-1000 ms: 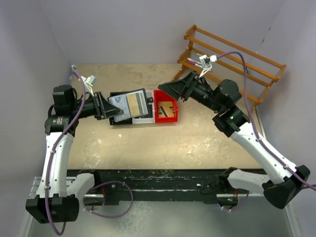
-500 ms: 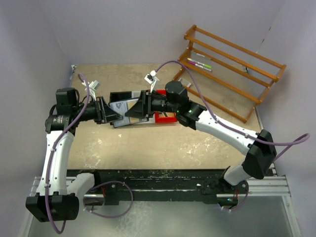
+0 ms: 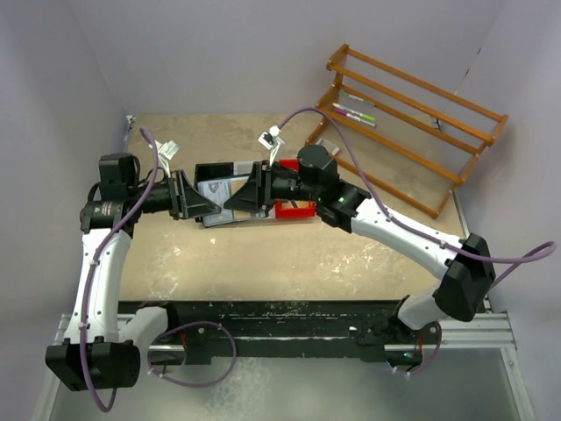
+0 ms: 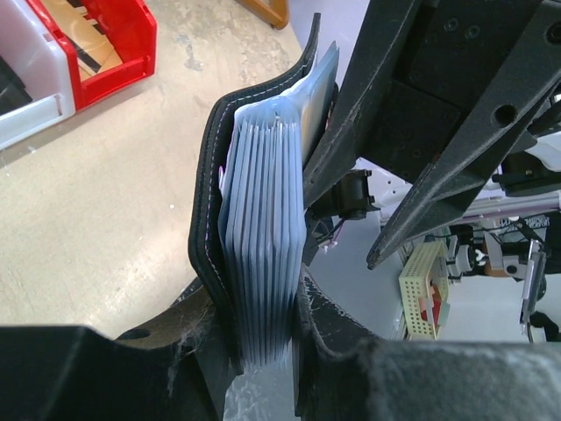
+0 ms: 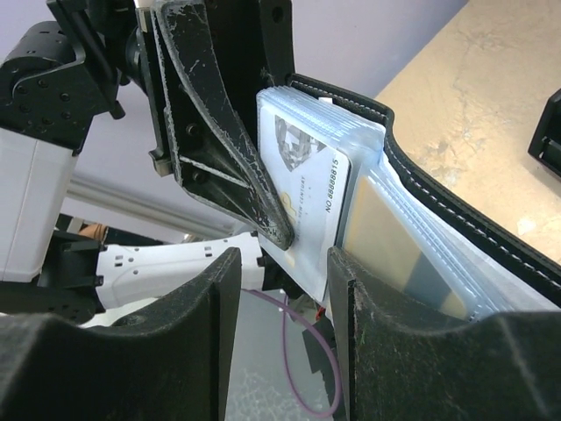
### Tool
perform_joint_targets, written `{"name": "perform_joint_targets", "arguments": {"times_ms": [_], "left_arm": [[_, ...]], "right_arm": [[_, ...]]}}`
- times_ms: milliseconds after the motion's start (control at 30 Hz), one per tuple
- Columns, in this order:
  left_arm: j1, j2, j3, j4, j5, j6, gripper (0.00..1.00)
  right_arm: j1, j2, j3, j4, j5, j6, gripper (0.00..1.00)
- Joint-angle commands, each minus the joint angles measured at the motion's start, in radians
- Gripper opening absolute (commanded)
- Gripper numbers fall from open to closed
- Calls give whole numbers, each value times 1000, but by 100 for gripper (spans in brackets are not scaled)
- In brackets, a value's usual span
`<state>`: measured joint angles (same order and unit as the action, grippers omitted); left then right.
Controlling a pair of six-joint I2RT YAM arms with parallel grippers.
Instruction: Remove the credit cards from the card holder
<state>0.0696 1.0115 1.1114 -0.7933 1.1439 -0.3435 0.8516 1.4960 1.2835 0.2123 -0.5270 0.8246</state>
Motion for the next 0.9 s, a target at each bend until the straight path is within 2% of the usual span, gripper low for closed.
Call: {"name": "perform_joint_targets", "arguments": {"times_ms": [0,233,400,533,633,733,867], "left_arm": [[-2,-14,72,62,176,9,22],[-2,-18,70,74,239,4,24],[-2,-22,70,78,268,2,32],[-2,-25,67,100,300,-15,45],[-2,-35,52,145,332,-51,50],[-2,-48,30,210,366,-100,50],[-2,-57,18,246,383,-128,46]], "right_arm": [[-2,-42,-15,7,4,-36,47],[-2,-16,-19,72,-47,-14,40],[4,8,-27,144,-77,22,38],[11,18,-46,212,-85,64,37],[19,21,-77,288,-105,103,36],[23,16,-116,359,-124,140,36],[23,-4,-160,434,-134,175,36]]}}
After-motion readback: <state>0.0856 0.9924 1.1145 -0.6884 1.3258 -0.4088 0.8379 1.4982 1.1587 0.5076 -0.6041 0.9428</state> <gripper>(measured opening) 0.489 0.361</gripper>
